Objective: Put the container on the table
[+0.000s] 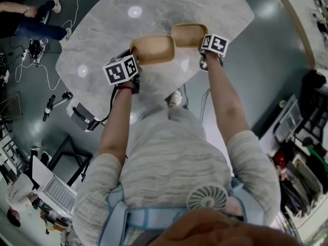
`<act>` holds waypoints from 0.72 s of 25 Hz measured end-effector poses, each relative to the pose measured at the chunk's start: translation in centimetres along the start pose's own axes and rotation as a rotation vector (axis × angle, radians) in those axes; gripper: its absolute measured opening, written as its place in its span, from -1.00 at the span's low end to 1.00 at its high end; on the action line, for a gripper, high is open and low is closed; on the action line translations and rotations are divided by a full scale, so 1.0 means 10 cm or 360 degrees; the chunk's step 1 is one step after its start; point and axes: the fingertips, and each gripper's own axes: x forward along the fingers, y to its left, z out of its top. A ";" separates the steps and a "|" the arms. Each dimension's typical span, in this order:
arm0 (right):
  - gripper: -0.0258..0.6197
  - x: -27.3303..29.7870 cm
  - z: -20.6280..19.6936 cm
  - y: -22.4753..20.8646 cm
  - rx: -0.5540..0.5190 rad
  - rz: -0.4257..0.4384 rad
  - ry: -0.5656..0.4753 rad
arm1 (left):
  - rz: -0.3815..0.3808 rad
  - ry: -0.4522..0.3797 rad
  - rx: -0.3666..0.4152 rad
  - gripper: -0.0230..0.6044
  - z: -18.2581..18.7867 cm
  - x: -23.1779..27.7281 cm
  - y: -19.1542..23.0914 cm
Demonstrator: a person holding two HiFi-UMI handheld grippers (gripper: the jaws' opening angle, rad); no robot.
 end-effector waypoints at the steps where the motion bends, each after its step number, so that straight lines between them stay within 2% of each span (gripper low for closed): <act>1: -0.86 0.01 -0.02 -0.01 -0.0005 -0.0010 0.0011 | 0.0002 0.0005 0.0000 -0.83 0.00 0.00 0.00; 10: -0.86 0.12 -0.11 -0.08 0.0018 -0.0052 0.0049 | 0.0010 0.0016 -0.0008 -0.83 -0.01 0.04 0.04; 18: -0.85 0.07 -0.04 -0.07 0.0010 -0.0001 -0.0037 | 0.0013 0.0021 -0.0013 -0.83 -0.02 0.02 0.03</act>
